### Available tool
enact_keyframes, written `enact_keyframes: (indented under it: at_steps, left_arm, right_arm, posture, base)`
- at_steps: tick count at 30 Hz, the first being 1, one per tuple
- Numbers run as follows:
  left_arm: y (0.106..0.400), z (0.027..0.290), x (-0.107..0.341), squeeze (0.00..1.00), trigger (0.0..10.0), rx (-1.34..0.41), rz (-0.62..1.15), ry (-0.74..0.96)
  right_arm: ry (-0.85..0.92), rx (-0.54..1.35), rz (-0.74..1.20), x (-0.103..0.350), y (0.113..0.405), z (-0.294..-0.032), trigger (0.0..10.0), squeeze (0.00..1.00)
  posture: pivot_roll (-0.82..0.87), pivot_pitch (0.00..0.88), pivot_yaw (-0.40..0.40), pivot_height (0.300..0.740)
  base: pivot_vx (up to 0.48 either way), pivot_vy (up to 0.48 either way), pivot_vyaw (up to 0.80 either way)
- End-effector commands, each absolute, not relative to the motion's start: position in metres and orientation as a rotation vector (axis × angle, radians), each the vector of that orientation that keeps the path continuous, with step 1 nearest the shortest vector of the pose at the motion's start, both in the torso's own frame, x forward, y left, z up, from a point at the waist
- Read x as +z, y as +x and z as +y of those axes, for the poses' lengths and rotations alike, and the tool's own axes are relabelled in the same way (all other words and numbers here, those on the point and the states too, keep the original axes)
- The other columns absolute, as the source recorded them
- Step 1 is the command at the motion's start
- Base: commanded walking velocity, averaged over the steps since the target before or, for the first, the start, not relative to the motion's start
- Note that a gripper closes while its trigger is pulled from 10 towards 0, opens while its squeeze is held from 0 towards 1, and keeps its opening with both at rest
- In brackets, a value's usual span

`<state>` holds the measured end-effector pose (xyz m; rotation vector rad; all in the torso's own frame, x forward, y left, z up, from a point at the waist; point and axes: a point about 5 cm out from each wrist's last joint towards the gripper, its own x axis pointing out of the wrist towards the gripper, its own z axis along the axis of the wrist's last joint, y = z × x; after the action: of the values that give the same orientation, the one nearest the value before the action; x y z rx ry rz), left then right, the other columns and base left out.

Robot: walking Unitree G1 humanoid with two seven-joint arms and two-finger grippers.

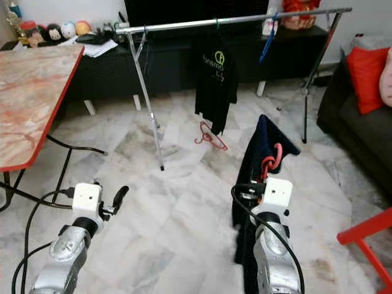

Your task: Hang hanger

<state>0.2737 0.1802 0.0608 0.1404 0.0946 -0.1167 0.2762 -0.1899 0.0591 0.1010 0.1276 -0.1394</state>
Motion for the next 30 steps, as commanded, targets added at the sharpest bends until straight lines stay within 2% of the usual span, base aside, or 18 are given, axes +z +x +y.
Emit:
enact_keyframes:
  at_steps: [1, 30]
  left_arm:
    - [0.2744, 0.1785, 0.0641, 0.00, 10.0, -0.129, 0.082, 0.146]
    - [0.2713, 0.1792, 0.0660, 0.00, 10.0, -0.130, 0.090, 0.145]
  right_arm:
    - [0.092, -0.141, 0.081, 0.0673, 0.2798, -0.1913, 10.0, 0.00]
    - [0.072, -0.131, 0.075, 0.0730, 0.2858, -0.1886, 10.0, 0.00]
  posture:
    - [-0.04, 0.000, 0.037, 0.740]
    - [-0.02, 0.010, 0.039, 0.740]
  base:
    - [0.000, 0.000, 0.00]
    - [0.000, 0.000, 0.00]
